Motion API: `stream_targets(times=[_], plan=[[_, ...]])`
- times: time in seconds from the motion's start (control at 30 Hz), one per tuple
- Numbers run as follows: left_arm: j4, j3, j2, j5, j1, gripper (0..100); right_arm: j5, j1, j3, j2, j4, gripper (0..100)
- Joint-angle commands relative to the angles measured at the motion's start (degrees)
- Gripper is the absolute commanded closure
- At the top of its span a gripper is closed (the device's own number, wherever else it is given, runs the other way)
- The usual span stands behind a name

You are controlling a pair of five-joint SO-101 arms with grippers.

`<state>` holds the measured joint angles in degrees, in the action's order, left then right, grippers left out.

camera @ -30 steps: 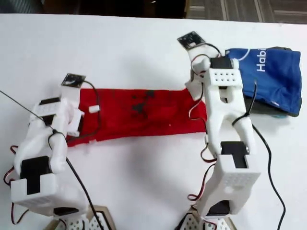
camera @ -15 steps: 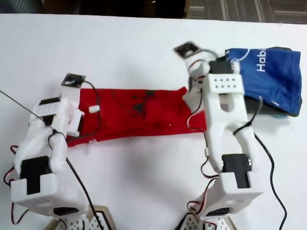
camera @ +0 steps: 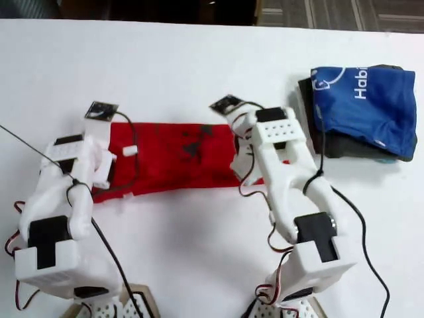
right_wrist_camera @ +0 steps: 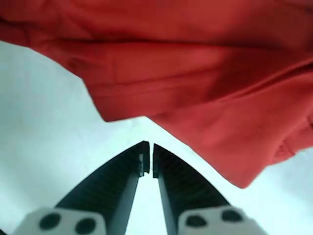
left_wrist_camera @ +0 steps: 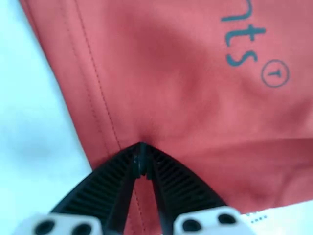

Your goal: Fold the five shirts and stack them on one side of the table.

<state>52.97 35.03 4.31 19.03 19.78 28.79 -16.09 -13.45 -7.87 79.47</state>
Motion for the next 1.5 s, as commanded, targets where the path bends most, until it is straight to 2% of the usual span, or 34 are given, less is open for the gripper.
stream_targets(times=[0.0, 0.17, 0.37, 0.43, 0.6, 0.77, 0.87, 1.23, 1.47], plan=[[-1.58, 0.22, -0.18, -0.44, 0.53, 97, -0.44, -2.95, 0.18, 3.21, -2.86, 97.9], [-1.58, 0.22, -0.18, -0.35, 0.53, 97, -0.53, -5.85, 0.00, 3.12, -11.38, 97.9], [-1.58, 0.22, -0.18, -0.35, 0.53, 97, -0.88, -5.49, 0.26, 3.65, -21.41, 97.9], [-1.58, 0.22, -0.18, -0.35, 0.53, 97, -4.04, -4.70, 1.14, 3.82, -23.78, 97.9], [-1.49, 0.22, -0.18, -0.35, 0.53, 97, -12.48, -1.71, 5.54, 4.00, -22.99, 97.9], [-1.49, 0.22, -0.18, -0.35, 0.53, 97, -12.57, -0.57, 9.58, 6.37, -10.15, 98.0], [-1.49, 0.22, -0.18, -0.35, 0.53, 97, -12.57, -1.98, 9.23, 5.41, -7.16, 98.0], [-1.49, 0.22, -0.18, -0.35, 0.53, 97, -13.10, -4.53, 7.21, -8.04, -23.43, 97.9], [-1.58, 0.22, -0.18, -0.35, 0.53, 97, -12.92, -3.91, 12.13, -10.59, -23.25, 97.9]])
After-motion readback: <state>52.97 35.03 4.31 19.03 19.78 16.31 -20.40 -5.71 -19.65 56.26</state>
